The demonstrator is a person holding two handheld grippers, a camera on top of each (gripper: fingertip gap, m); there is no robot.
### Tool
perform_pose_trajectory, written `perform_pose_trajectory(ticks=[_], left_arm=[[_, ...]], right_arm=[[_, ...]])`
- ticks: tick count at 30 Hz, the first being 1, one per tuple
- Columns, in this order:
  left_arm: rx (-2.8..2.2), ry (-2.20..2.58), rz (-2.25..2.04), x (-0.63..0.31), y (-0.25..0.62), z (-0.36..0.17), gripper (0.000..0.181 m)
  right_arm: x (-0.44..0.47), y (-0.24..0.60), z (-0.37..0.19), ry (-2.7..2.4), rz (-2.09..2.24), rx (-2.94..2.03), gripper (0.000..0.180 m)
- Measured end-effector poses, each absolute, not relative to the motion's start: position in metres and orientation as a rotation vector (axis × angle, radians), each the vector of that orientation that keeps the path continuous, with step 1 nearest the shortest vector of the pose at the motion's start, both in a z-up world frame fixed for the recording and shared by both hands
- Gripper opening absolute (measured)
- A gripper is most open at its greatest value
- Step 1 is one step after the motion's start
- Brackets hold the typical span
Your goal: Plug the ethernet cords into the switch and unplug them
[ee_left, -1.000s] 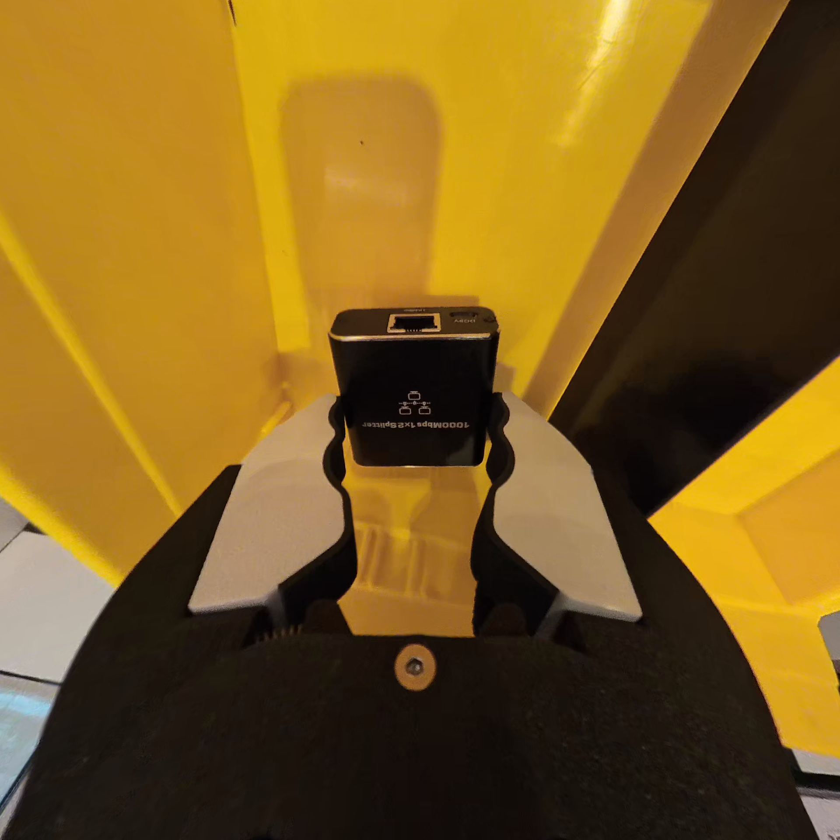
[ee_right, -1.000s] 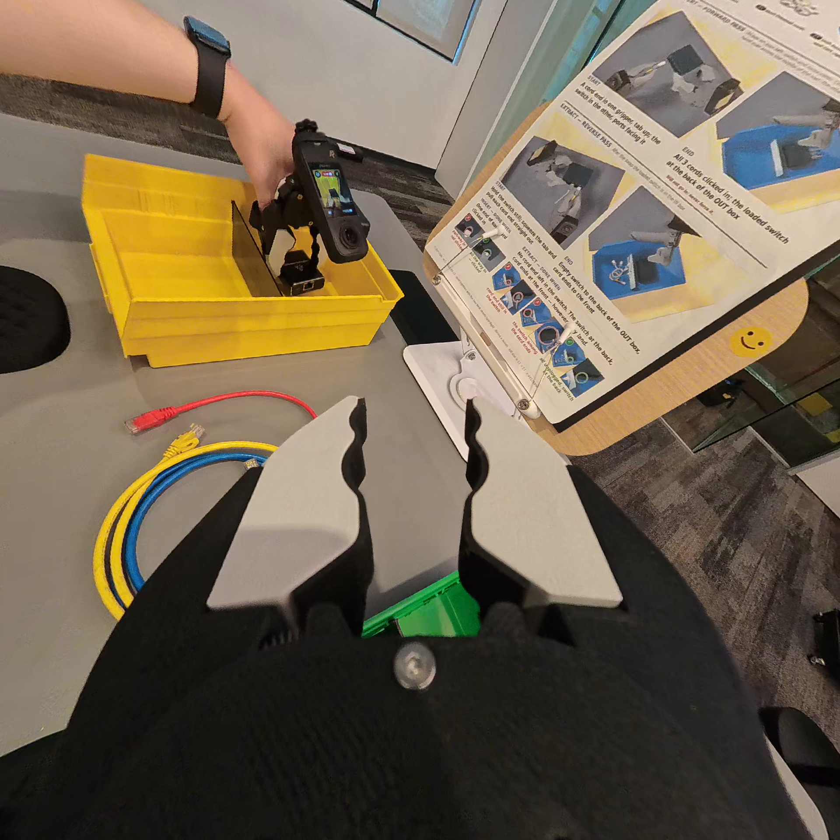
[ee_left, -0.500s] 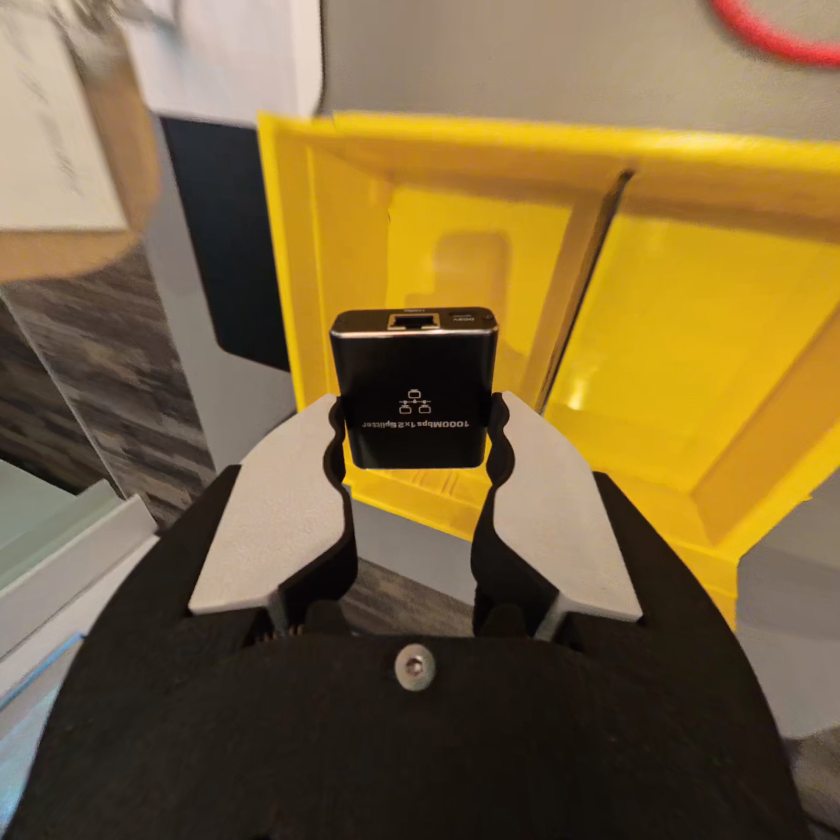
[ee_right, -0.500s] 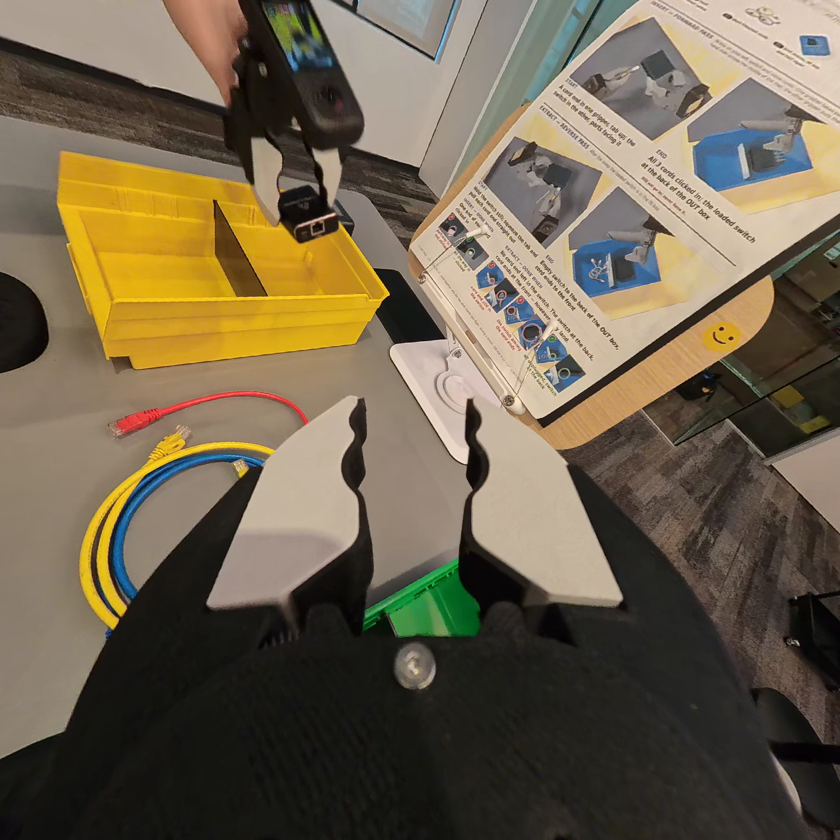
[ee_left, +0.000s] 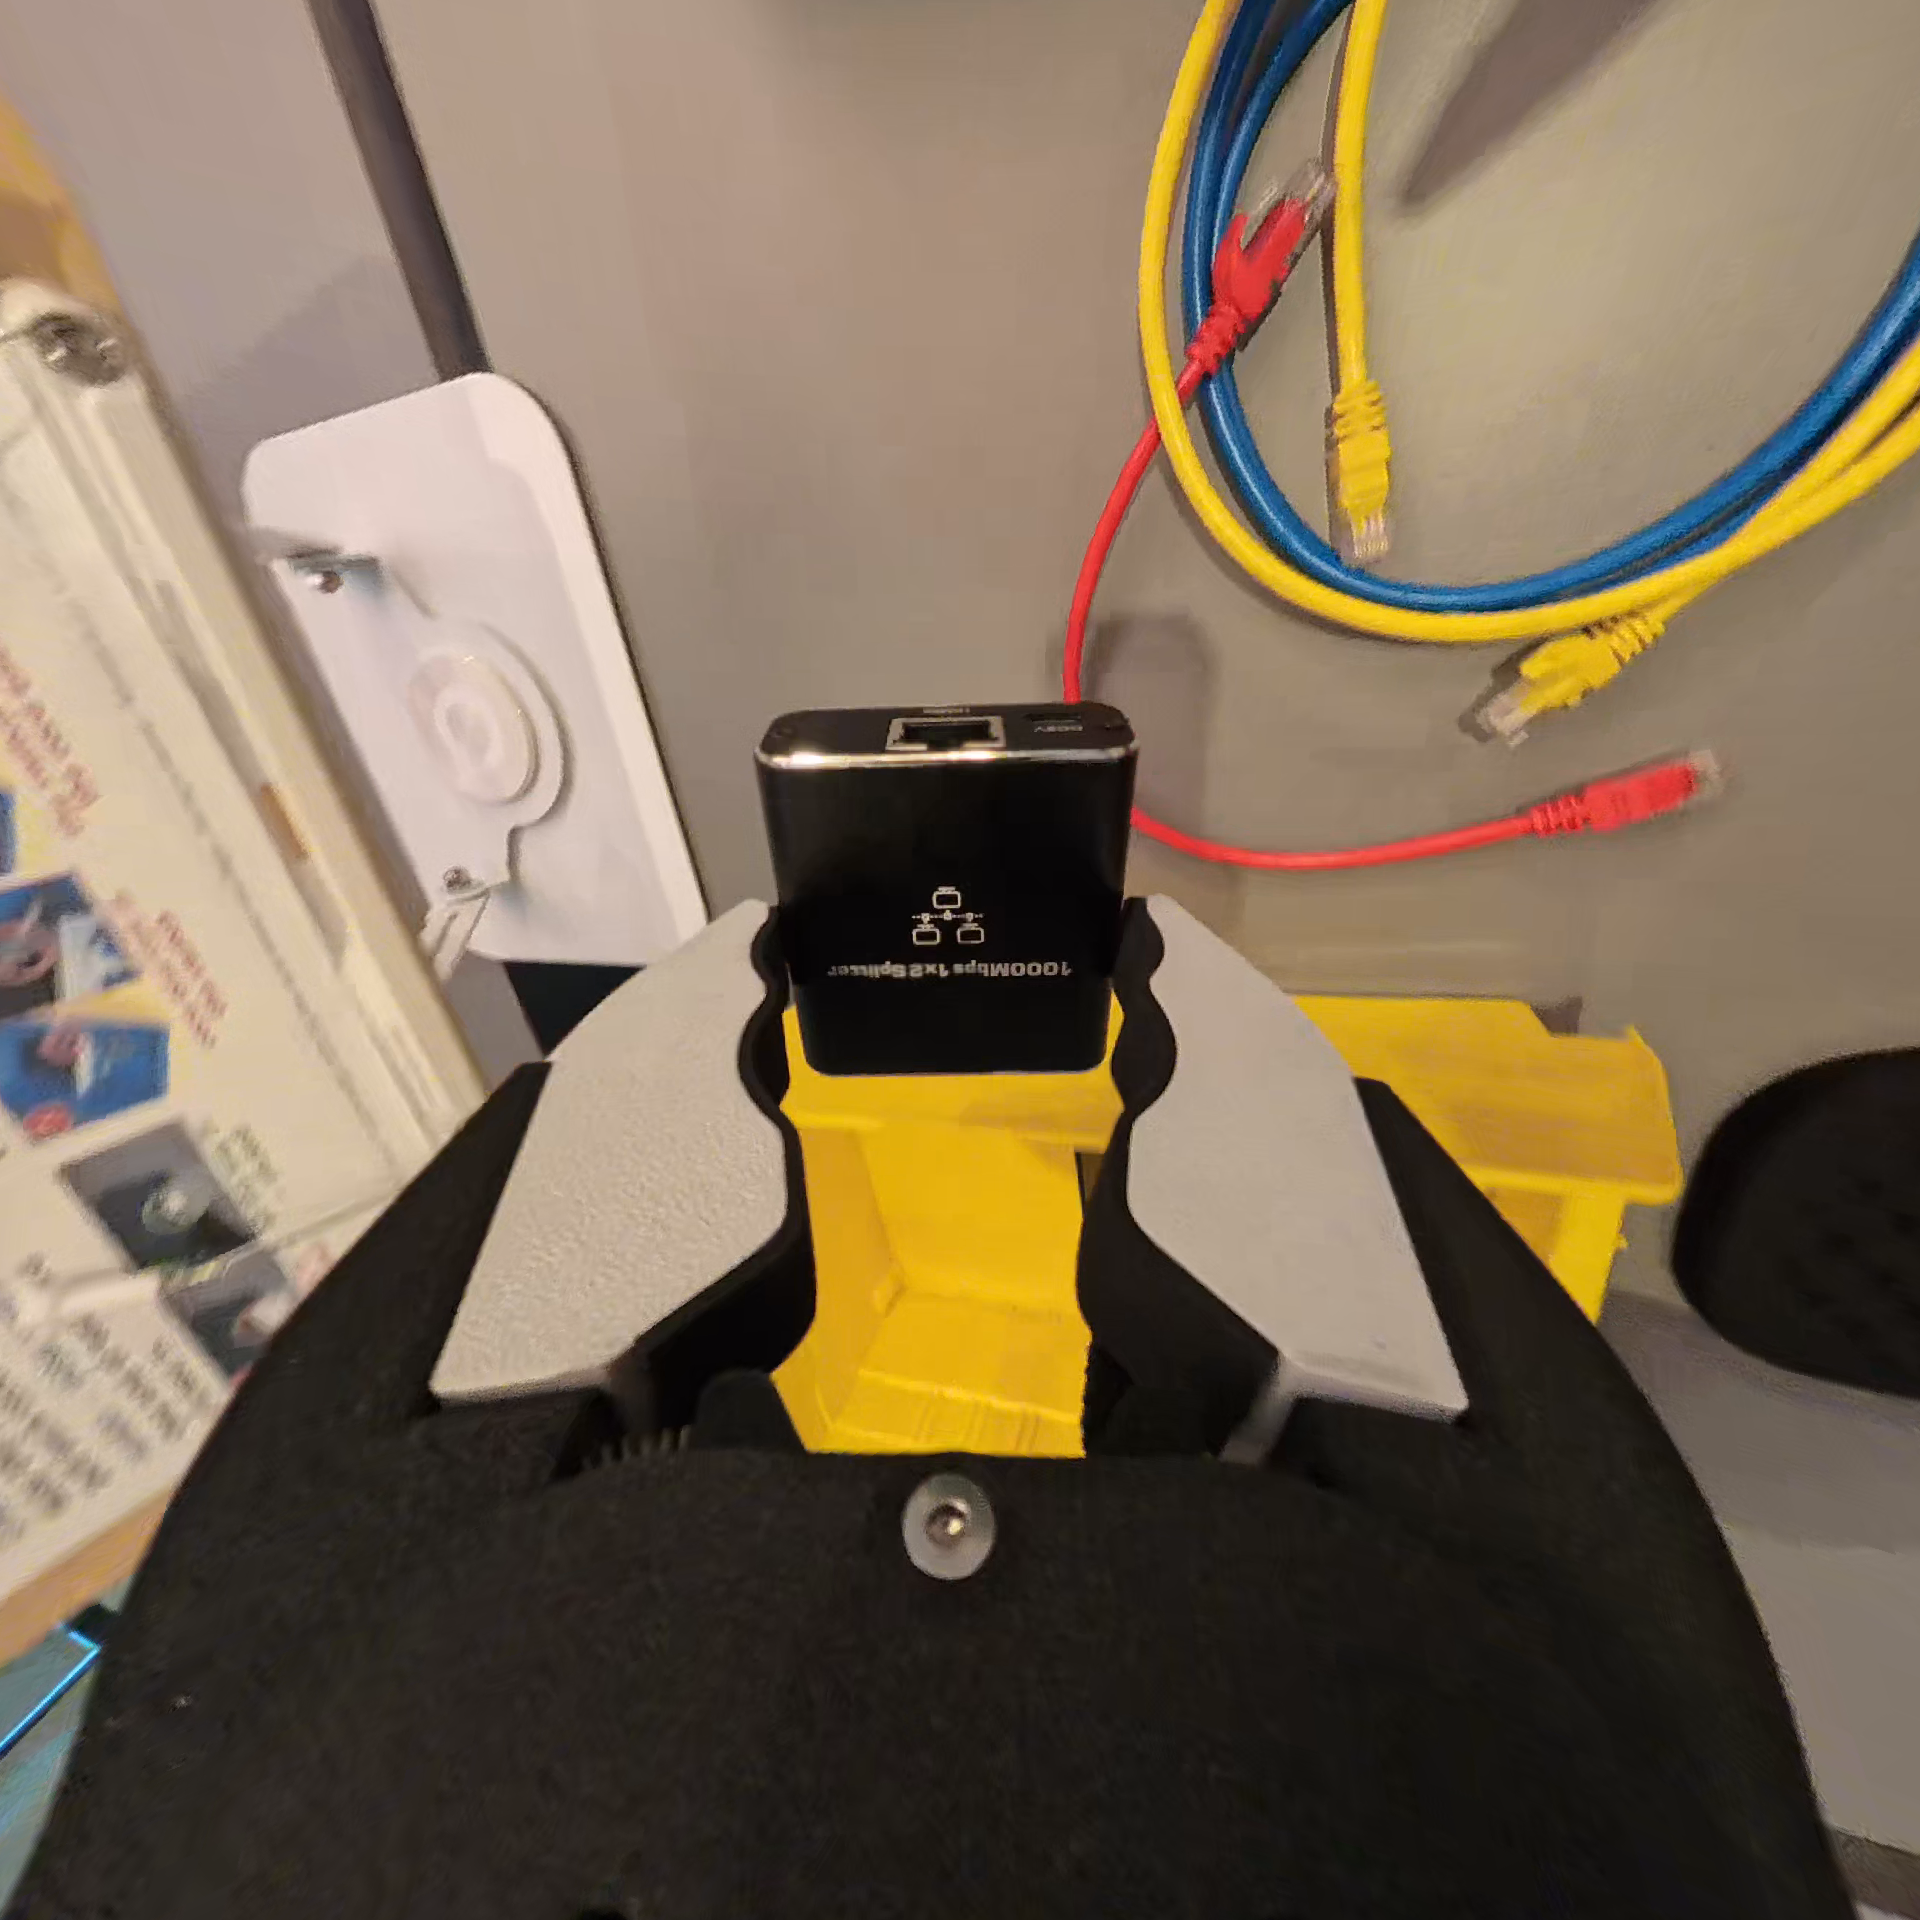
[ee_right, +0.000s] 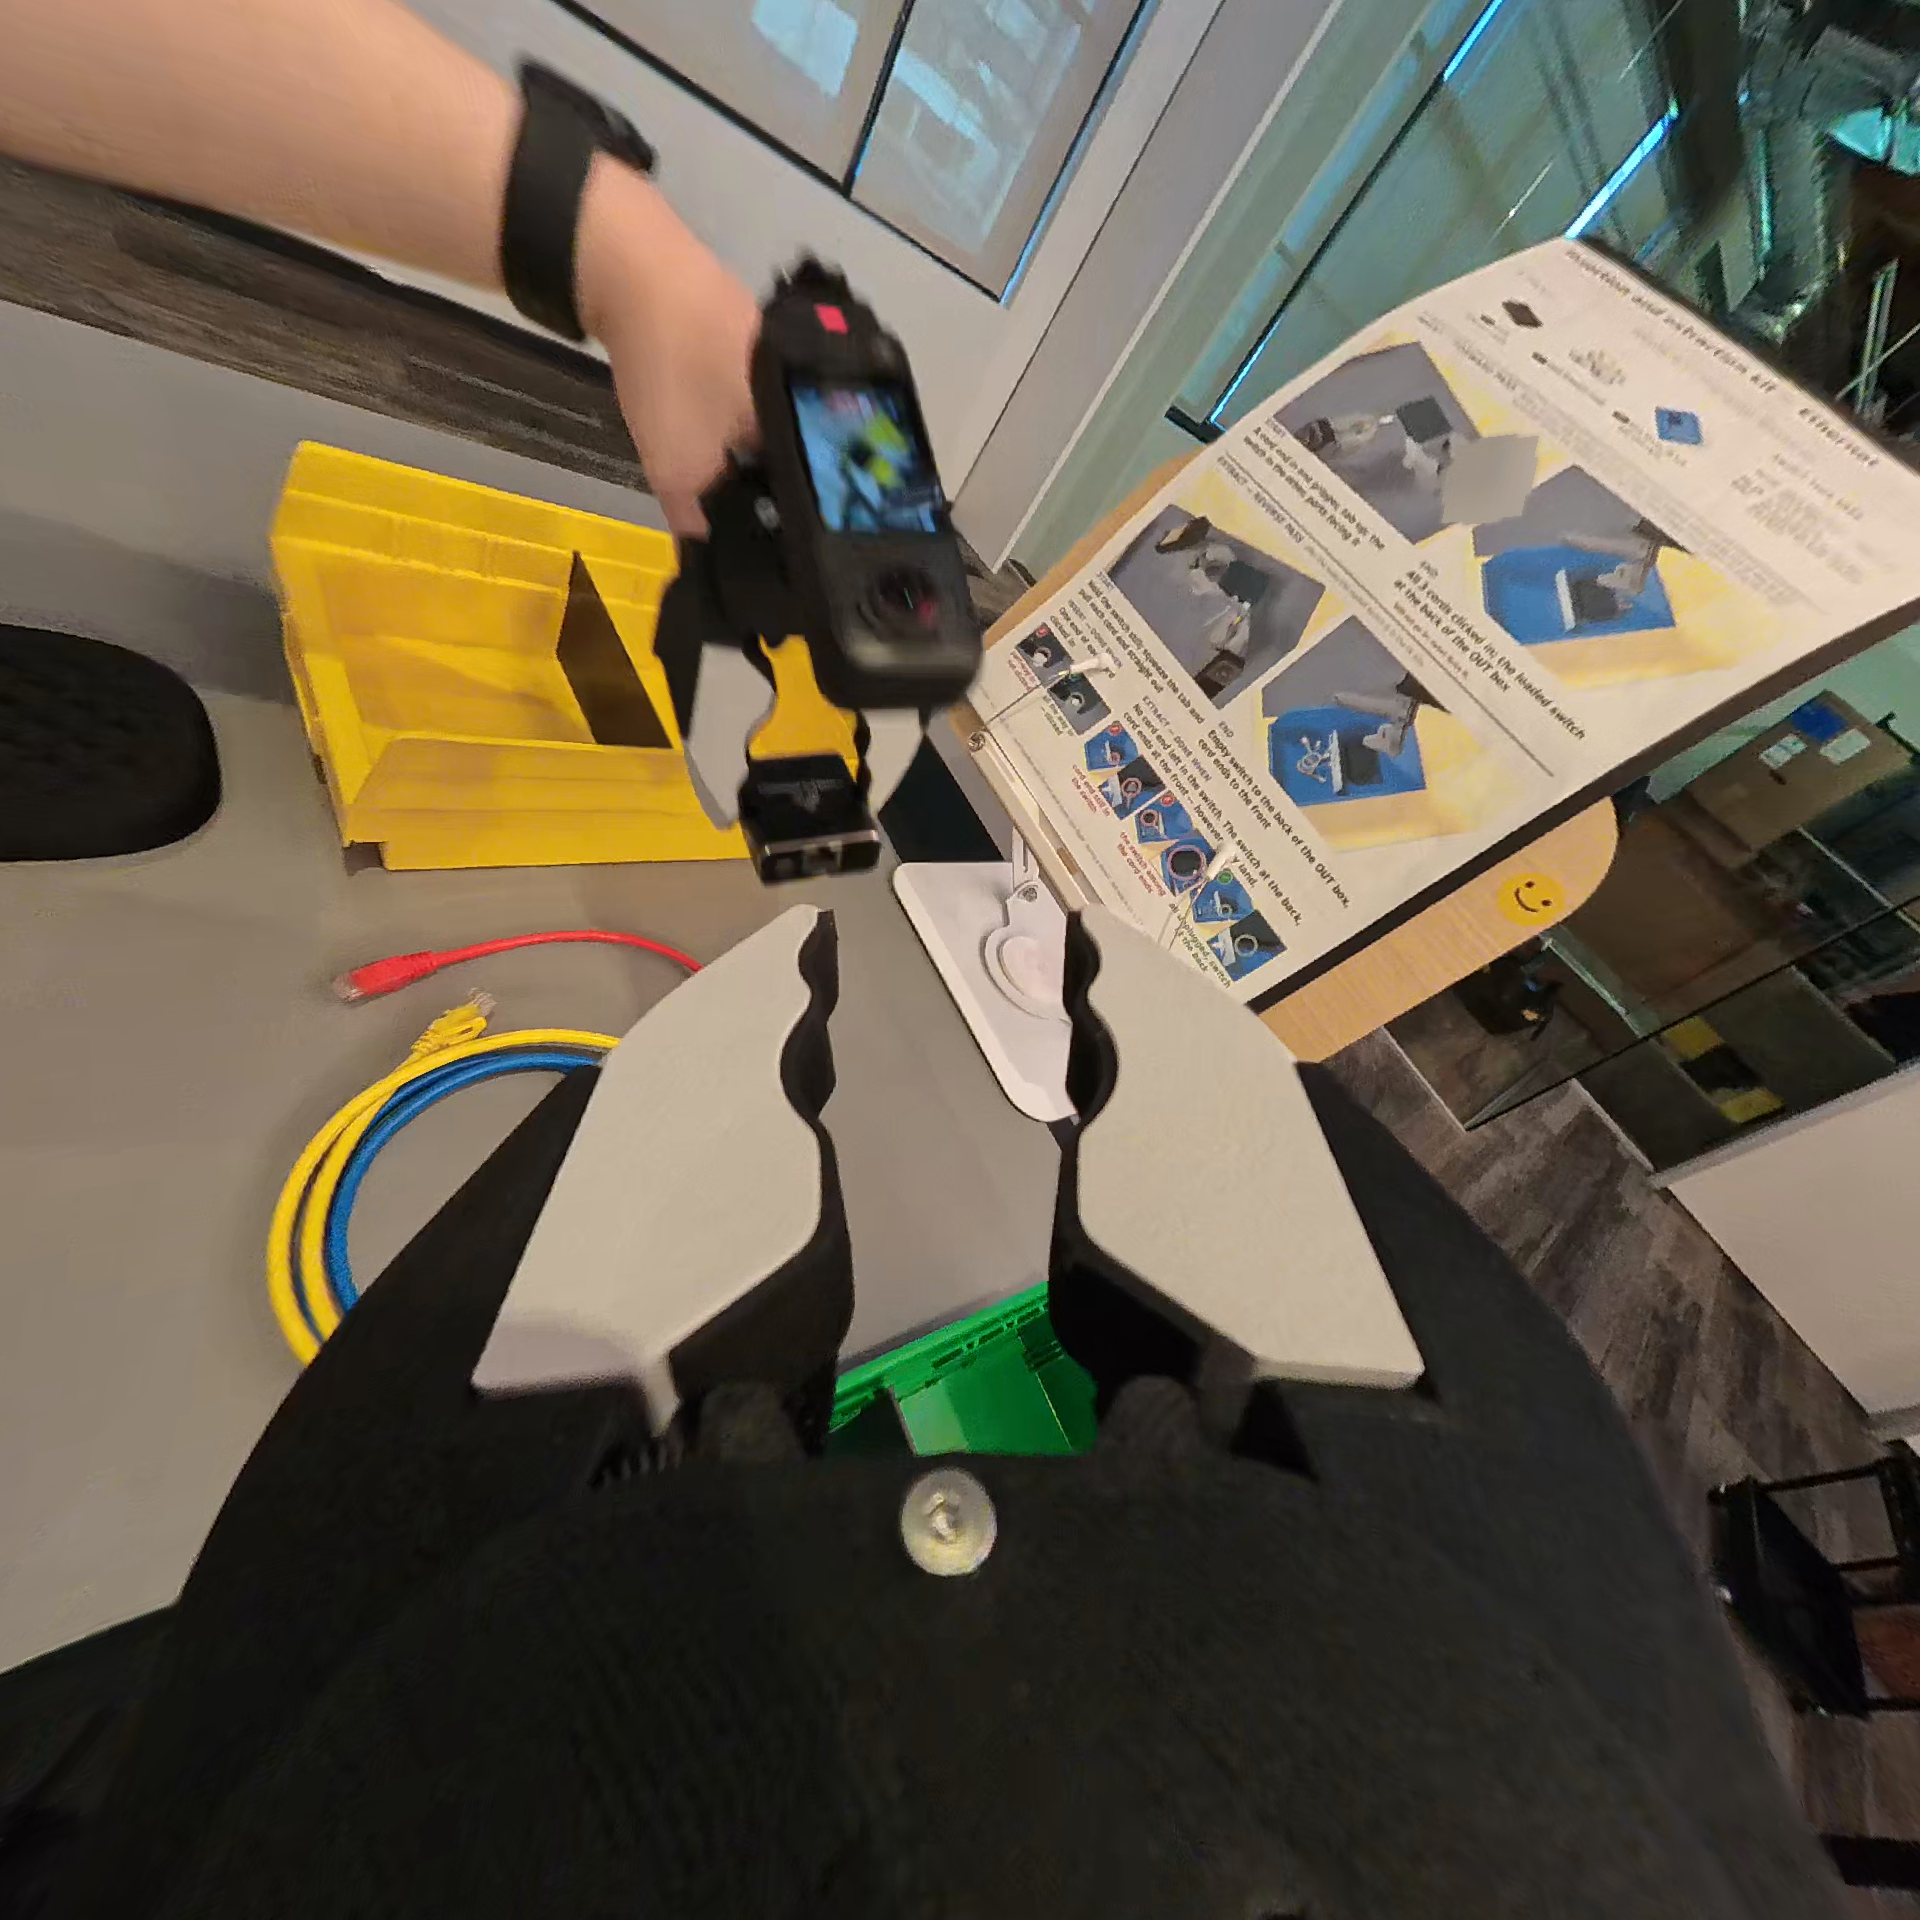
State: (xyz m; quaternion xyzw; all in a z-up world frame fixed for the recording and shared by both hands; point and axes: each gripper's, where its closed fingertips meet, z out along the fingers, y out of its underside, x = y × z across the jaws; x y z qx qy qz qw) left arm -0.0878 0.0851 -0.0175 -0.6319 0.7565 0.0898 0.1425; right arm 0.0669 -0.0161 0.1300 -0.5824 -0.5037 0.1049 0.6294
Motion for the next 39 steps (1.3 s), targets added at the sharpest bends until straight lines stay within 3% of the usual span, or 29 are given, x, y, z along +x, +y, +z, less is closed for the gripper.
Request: perform_pose_trajectory(ticks=[1, 8, 18, 39], left_arm=[[-1.842, 2.203, 0.252, -0.081, 0.087, -0.028, 0.060], [-1.958, 2.281, 0.335, -0.064, 0.114, -0.090, 0.060], [-2.057, 2.372, 0.358, -0.076, 0.130, -0.139, 0.060], [-2.102, 2.475, 0.365, -0.102, 0.122, -0.158, 0.060]], right_arm=[[0.069, -0.020, 0.131, -1.159, 0.242, -1.325, 0.043], [0.077, -0.043, 0.131, -1.210, 0.245, -1.283, 0.043], [0.077, -0.054, 0.117, -1.297, 0.260, -1.283, 0.042], [0.077, -0.054, 0.110, -1.324, 0.263, -1.297, 0.041]])
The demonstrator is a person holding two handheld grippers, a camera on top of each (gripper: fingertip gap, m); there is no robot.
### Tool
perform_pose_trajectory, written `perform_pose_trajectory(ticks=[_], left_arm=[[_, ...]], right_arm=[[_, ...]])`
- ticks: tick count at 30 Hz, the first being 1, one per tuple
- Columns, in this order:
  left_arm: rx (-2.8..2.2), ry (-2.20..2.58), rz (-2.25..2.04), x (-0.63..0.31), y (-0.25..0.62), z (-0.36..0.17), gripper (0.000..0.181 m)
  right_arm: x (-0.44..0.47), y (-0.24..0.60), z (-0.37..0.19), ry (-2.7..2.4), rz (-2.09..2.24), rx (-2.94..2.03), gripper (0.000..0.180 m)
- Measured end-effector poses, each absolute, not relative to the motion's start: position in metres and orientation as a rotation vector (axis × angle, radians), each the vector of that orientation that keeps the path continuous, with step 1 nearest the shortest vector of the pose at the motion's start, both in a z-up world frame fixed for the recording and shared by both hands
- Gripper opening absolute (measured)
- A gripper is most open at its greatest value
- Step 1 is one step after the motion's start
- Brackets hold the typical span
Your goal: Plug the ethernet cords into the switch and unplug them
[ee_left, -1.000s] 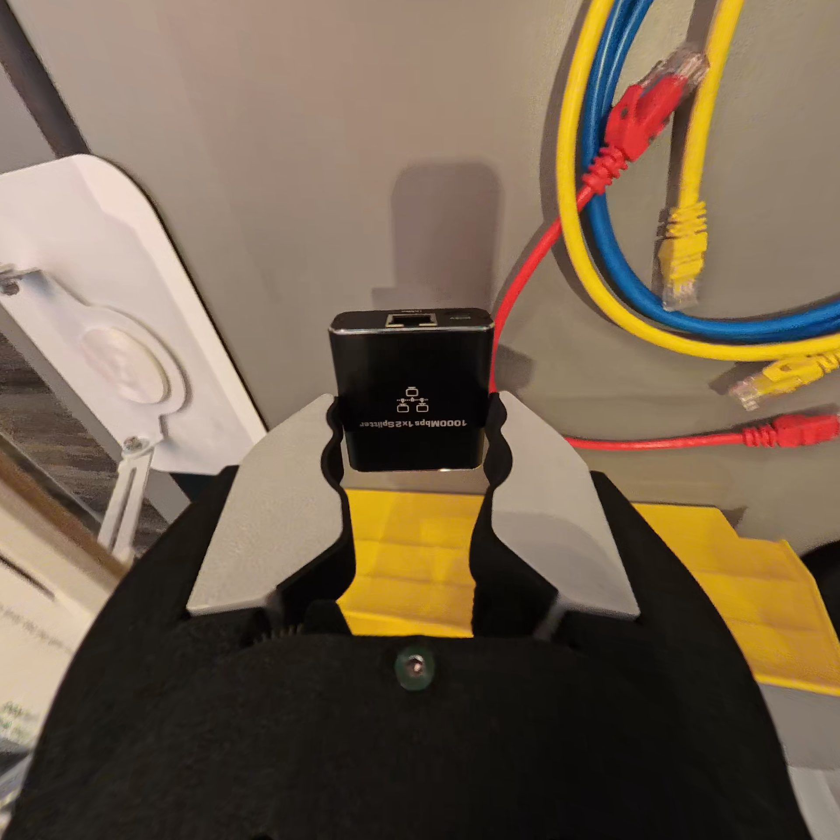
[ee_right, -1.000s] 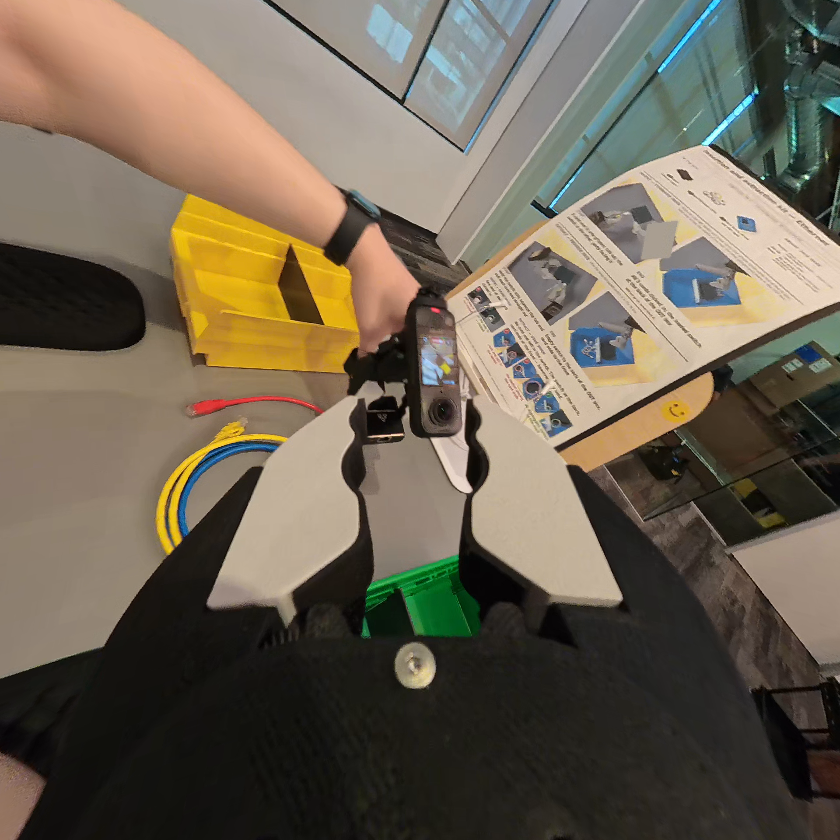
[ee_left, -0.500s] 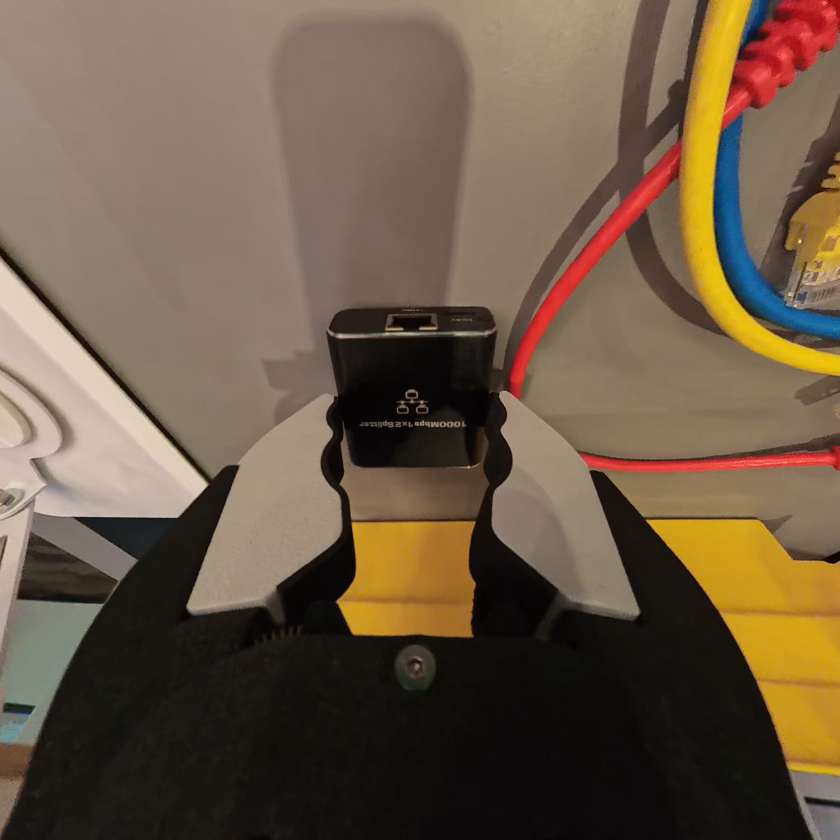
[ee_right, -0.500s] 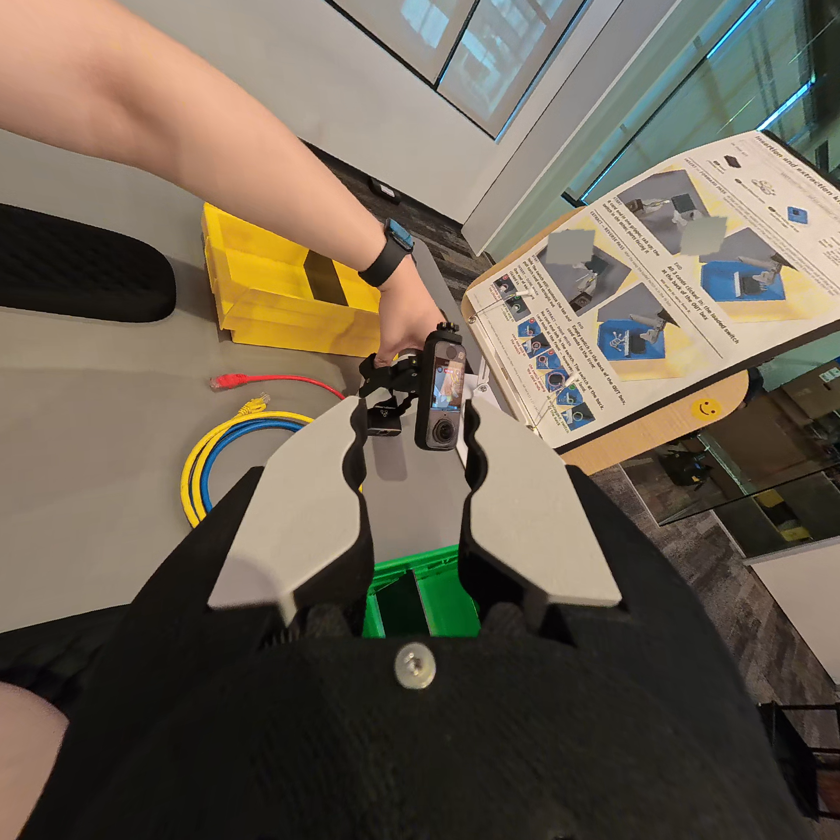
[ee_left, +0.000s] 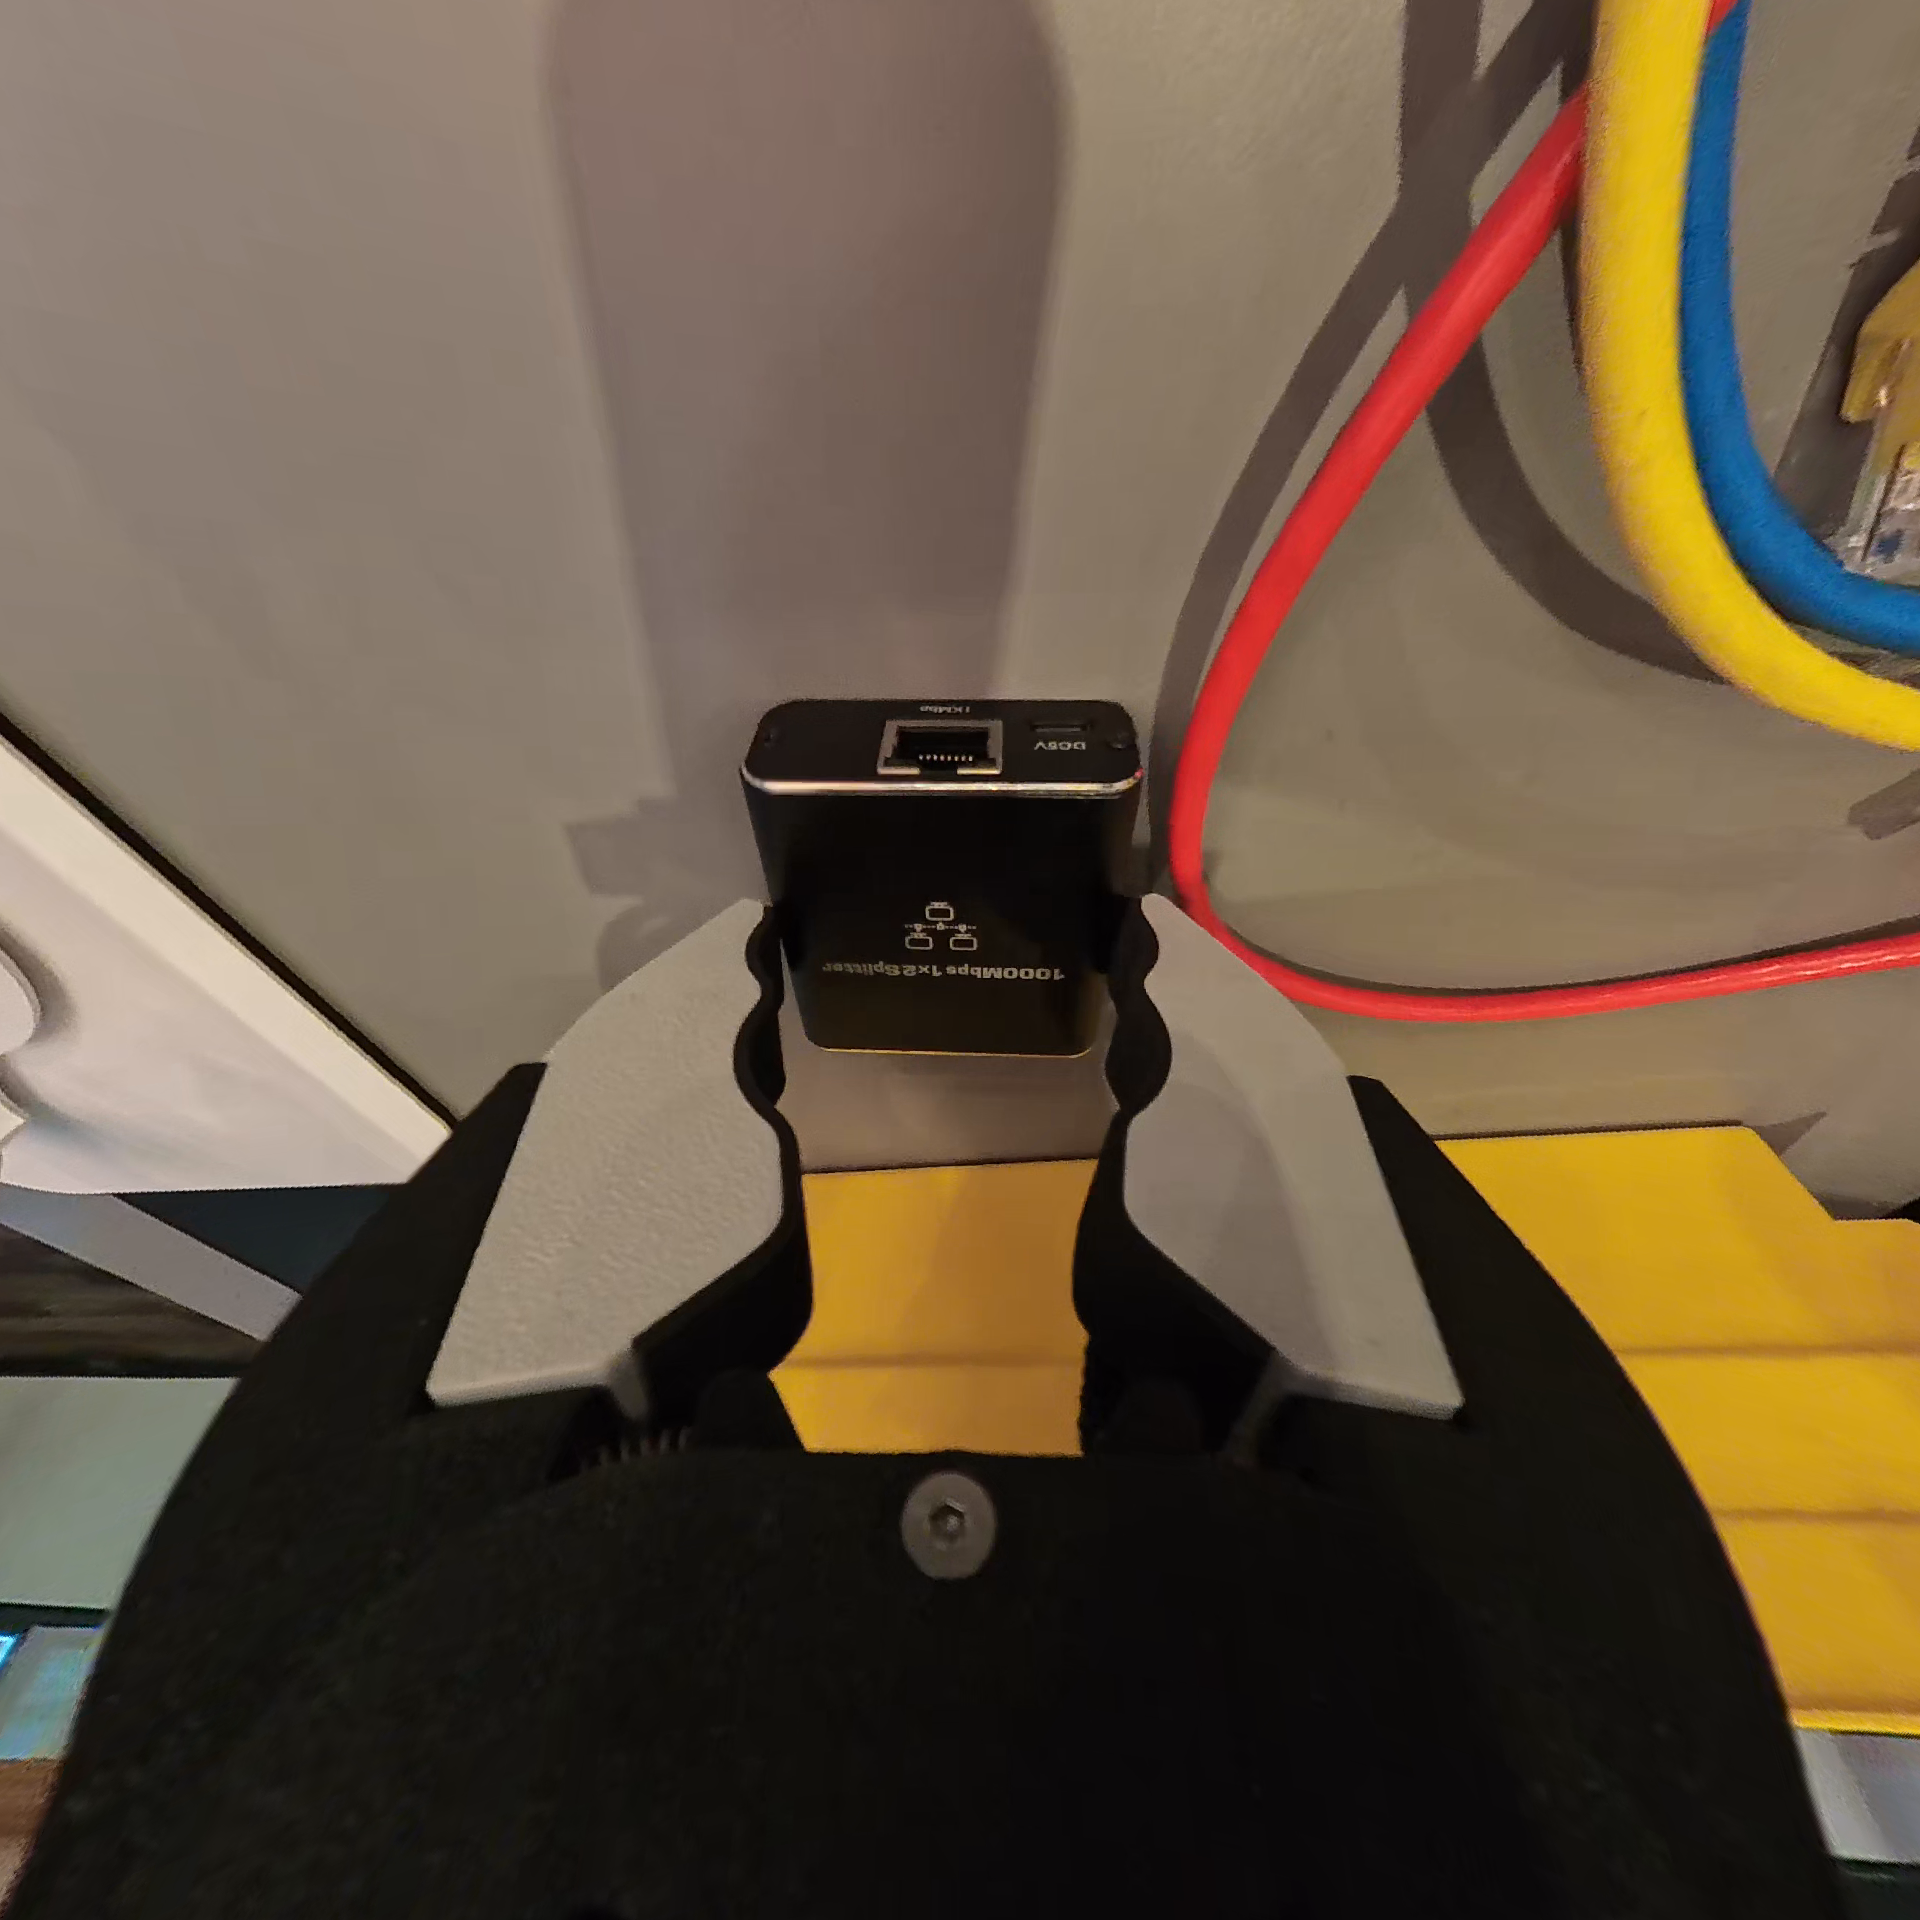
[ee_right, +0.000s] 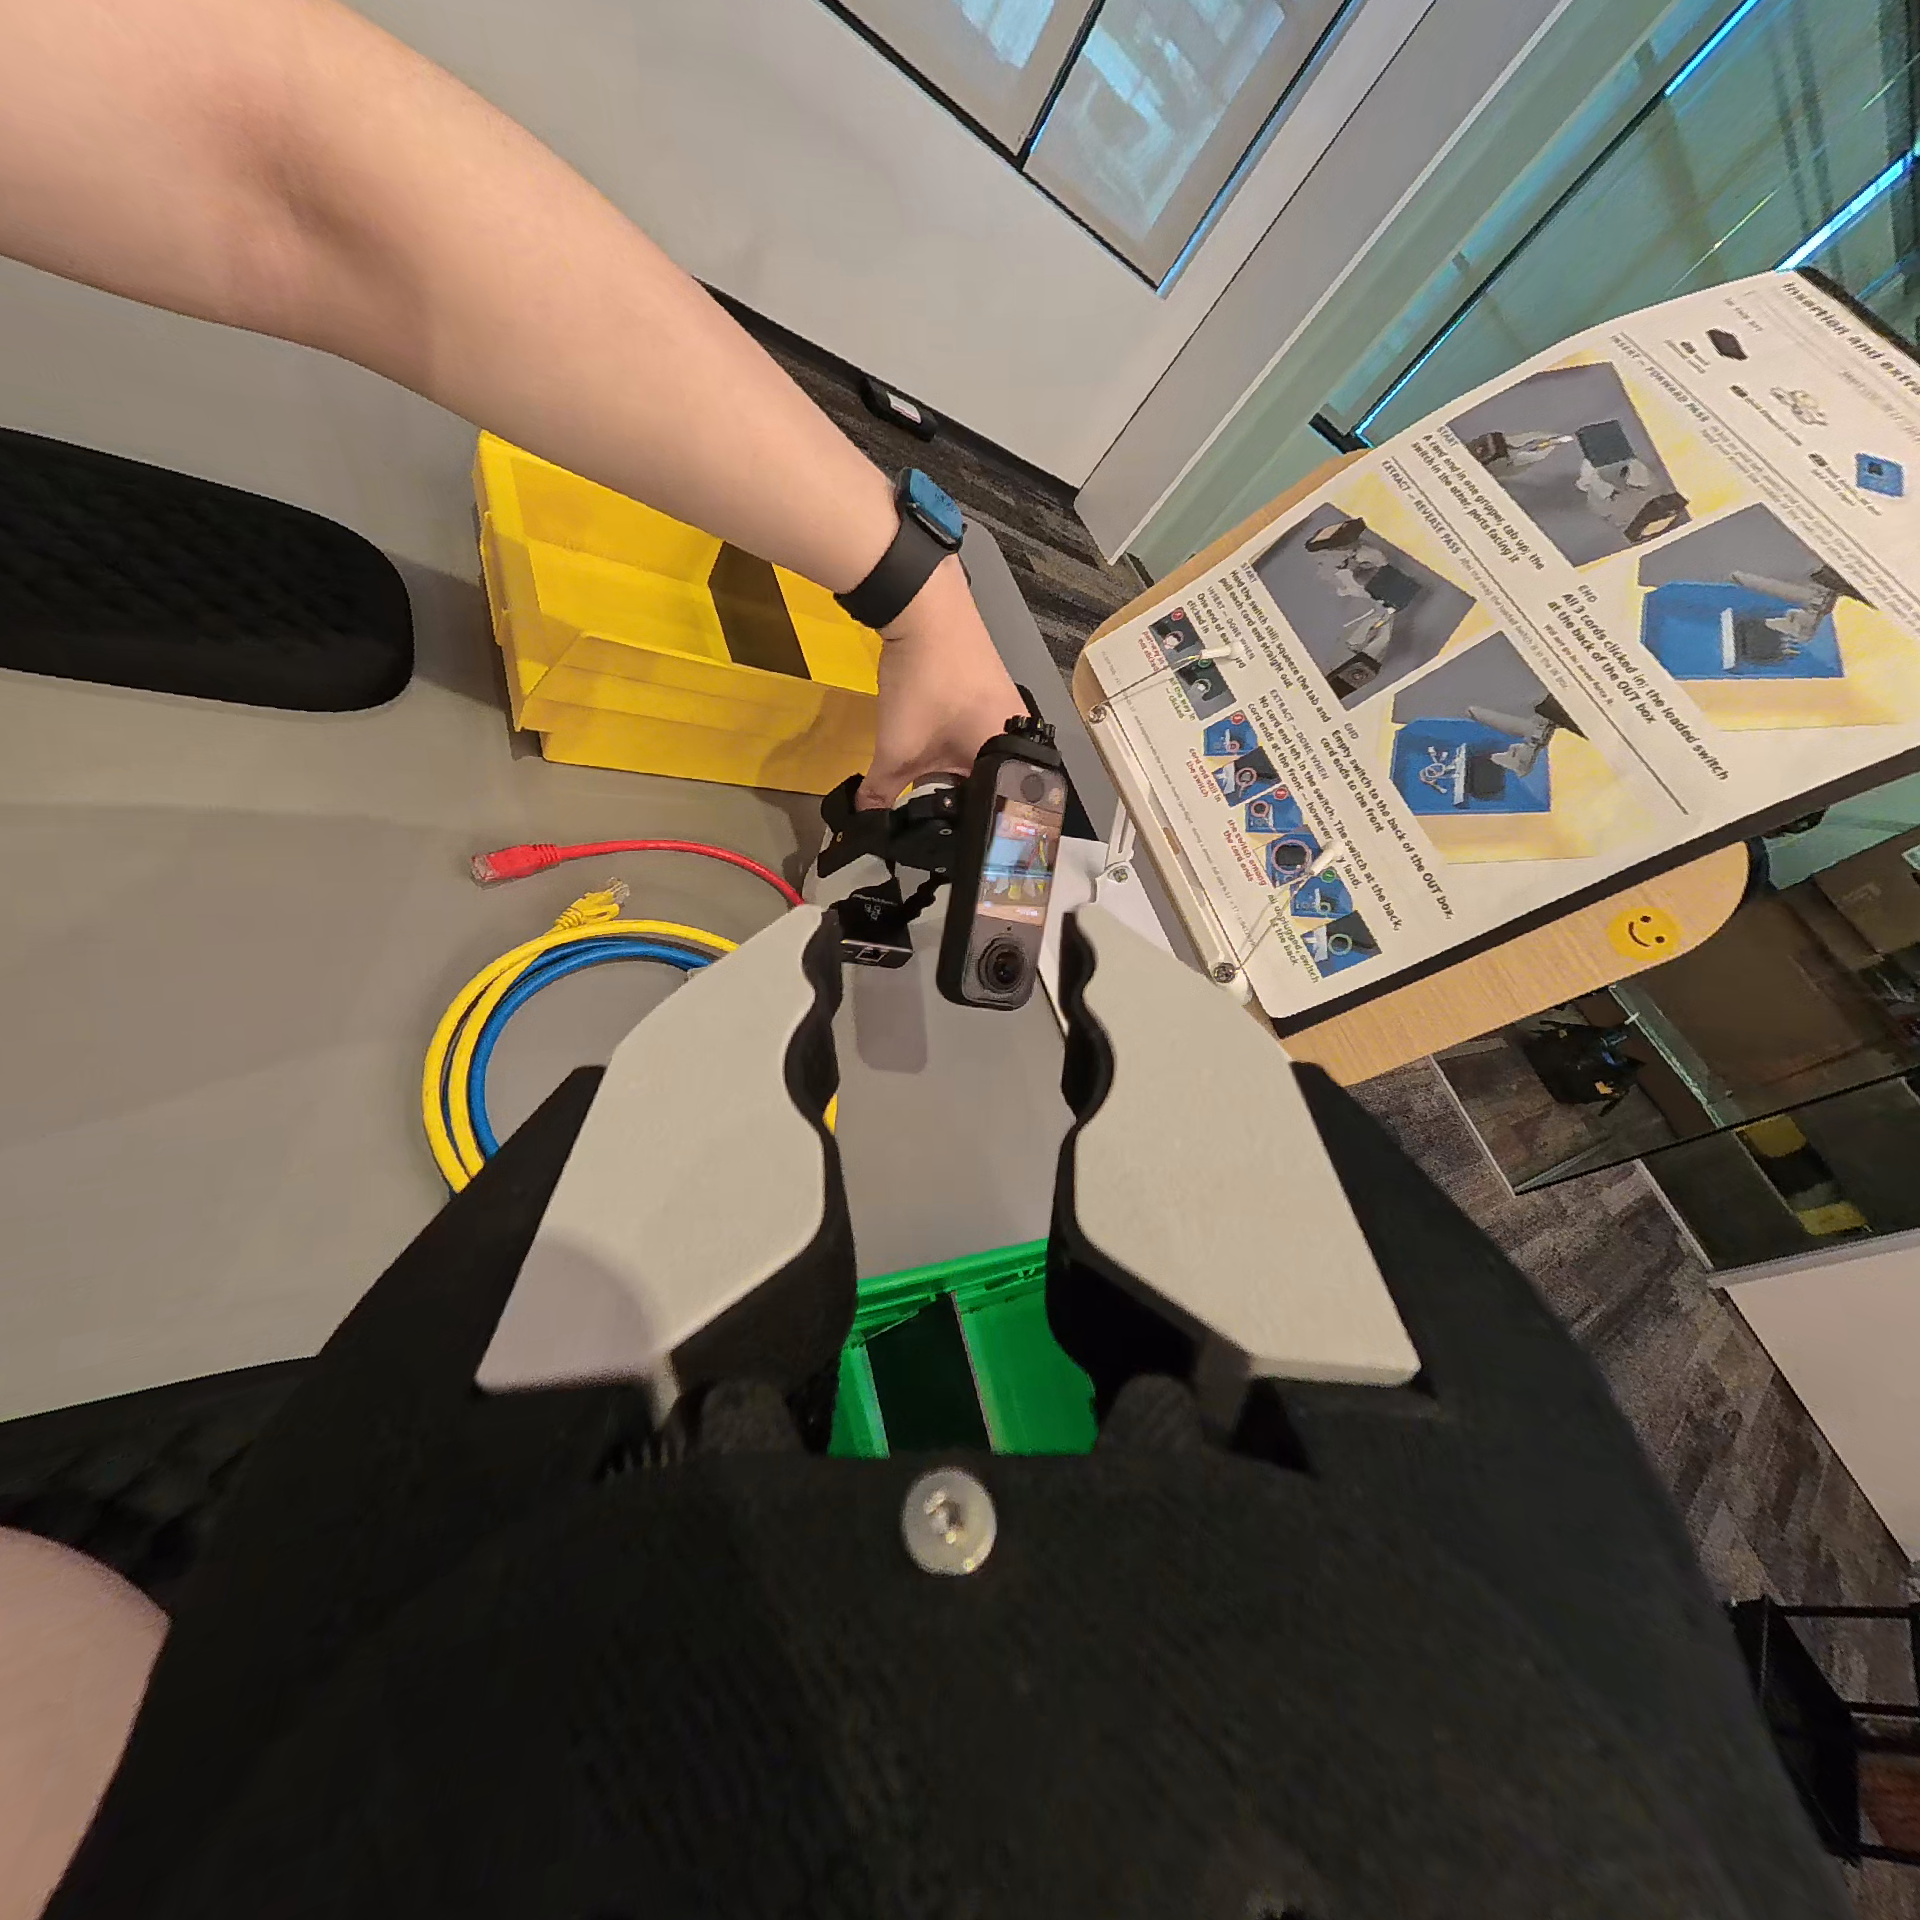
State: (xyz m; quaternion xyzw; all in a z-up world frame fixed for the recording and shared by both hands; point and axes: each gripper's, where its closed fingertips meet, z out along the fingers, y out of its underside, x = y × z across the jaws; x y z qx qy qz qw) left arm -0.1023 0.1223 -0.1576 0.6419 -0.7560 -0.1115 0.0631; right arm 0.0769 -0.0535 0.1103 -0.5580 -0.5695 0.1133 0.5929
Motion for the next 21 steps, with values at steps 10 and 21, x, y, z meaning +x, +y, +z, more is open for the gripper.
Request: perform_pose_trajectory(ticks=[10, 21], left_arm=[[2.195, -2.335, -0.209, -0.077, 0.115, -0.107, 0.055], [2.011, -2.742, -0.282, -0.113, -0.036, -0.094, 0.044]], right_arm=[[0.076, -0.052, 0.101, -1.360, 0.258, -1.324, 0.041], [0.079, -0.064, 0.109, -1.361, 0.321, -1.250, 0.039]])
